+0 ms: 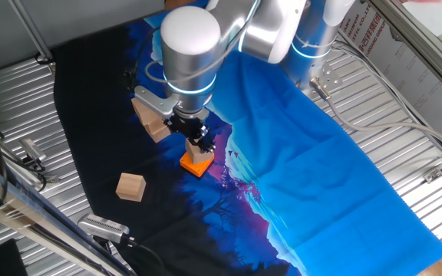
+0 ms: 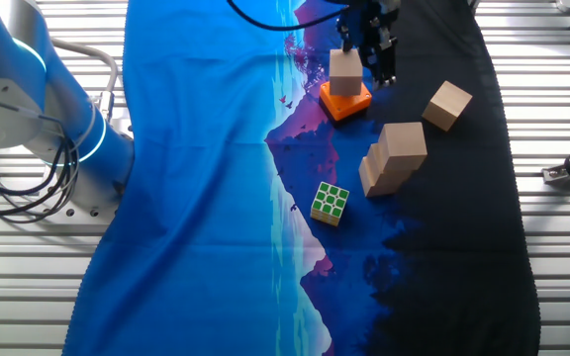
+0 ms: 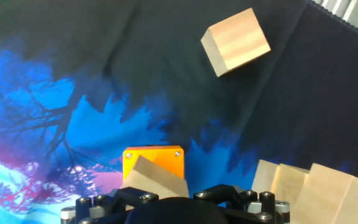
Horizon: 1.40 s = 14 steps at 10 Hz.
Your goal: Stack the blocks in a vertical line of five
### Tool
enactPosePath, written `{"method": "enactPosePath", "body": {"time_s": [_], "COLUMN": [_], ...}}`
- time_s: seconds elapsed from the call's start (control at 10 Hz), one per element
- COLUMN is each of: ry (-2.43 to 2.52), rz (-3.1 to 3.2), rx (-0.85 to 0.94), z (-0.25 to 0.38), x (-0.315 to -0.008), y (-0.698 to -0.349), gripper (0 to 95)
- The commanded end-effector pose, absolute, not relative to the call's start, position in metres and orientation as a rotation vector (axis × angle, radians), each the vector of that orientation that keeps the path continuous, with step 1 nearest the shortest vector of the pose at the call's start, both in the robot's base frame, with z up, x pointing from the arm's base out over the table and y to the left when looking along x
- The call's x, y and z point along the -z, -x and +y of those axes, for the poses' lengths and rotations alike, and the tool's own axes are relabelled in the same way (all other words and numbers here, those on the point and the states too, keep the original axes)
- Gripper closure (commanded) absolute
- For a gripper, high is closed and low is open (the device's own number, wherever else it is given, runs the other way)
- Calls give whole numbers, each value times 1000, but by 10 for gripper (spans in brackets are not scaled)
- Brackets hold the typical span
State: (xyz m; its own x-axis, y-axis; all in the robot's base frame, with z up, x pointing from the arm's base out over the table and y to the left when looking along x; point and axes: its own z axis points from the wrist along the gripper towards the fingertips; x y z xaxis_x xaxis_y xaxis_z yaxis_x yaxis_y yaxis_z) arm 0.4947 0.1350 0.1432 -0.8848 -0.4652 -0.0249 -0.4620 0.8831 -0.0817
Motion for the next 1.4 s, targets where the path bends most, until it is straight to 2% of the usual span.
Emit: {"method": "enactPosePath", "body": {"time_s": [0.1, 0.5, 1.4], "ry": [741, 713, 130], "rz": [3004, 2990, 3065], "rx": [113, 112, 15], "z": [134, 134, 142], "x": [-144, -144, -151], "y": [-493, -493, -497], "gripper": [0, 0, 0]}}
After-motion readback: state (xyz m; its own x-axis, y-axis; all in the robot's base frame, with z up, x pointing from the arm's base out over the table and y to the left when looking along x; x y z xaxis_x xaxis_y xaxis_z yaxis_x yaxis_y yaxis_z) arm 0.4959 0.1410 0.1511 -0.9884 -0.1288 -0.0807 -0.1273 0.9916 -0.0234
